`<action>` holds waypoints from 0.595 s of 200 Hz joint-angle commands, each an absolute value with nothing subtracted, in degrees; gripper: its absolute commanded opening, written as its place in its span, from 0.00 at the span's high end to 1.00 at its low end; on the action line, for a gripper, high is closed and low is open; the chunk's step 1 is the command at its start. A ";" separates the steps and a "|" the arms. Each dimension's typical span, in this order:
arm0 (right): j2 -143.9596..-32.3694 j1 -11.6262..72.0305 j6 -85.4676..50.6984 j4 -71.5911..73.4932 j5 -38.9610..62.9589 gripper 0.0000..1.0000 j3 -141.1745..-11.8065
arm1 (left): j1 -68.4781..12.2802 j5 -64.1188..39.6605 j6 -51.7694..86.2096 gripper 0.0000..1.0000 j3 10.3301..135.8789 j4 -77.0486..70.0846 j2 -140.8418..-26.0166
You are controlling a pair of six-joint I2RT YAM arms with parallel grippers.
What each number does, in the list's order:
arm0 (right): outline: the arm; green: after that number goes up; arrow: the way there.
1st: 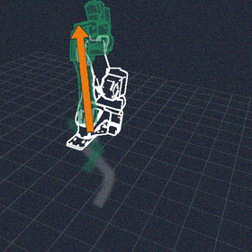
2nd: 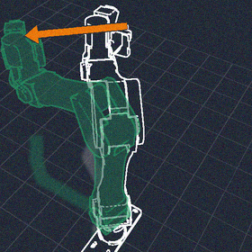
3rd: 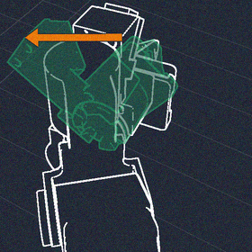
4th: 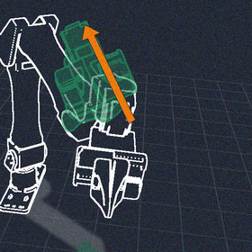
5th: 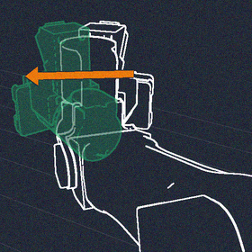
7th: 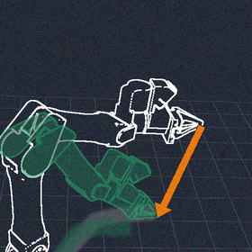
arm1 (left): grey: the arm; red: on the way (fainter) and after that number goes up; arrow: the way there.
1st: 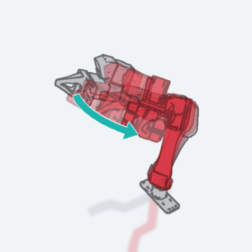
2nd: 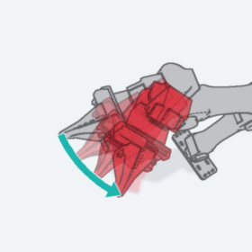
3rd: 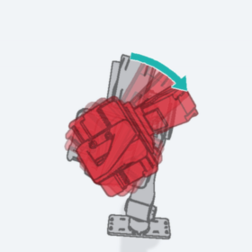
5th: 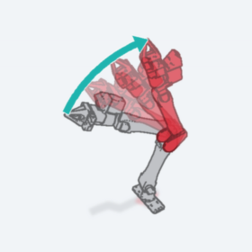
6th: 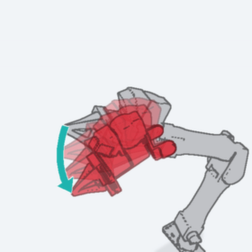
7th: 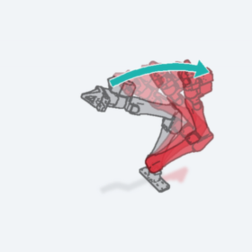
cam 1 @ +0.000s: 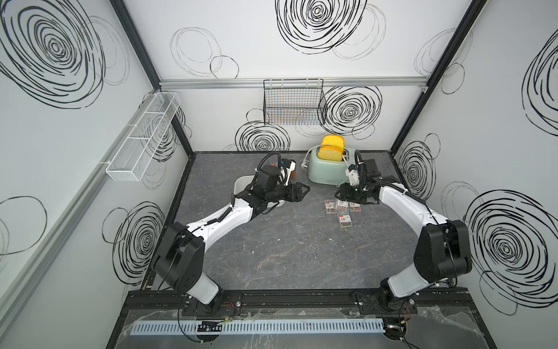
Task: Take the paper clips out of the storage box
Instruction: Place the boxed paper clips at the center of the board.
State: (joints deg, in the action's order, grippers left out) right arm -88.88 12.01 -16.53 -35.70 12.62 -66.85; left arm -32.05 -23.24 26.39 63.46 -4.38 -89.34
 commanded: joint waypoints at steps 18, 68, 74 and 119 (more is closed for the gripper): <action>-86.81 10.99 -12.81 -37.99 2.38 0.74 -63.85 | -31.72 -25.52 27.56 0.26 63.97 -6.07 -88.81; -87.48 10.46 -11.31 -36.81 -4.03 0.74 -60.08 | -31.82 -25.91 27.85 0.26 64.75 -5.56 -89.90; -87.57 10.46 -11.17 -36.60 -4.41 0.74 -59.90 | -31.86 -25.99 27.82 0.27 64.78 -5.62 -89.99; -88.06 10.46 -9.96 -35.55 -6.98 0.74 -59.08 | -31.99 -26.37 27.76 0.26 65.65 -4.97 -90.75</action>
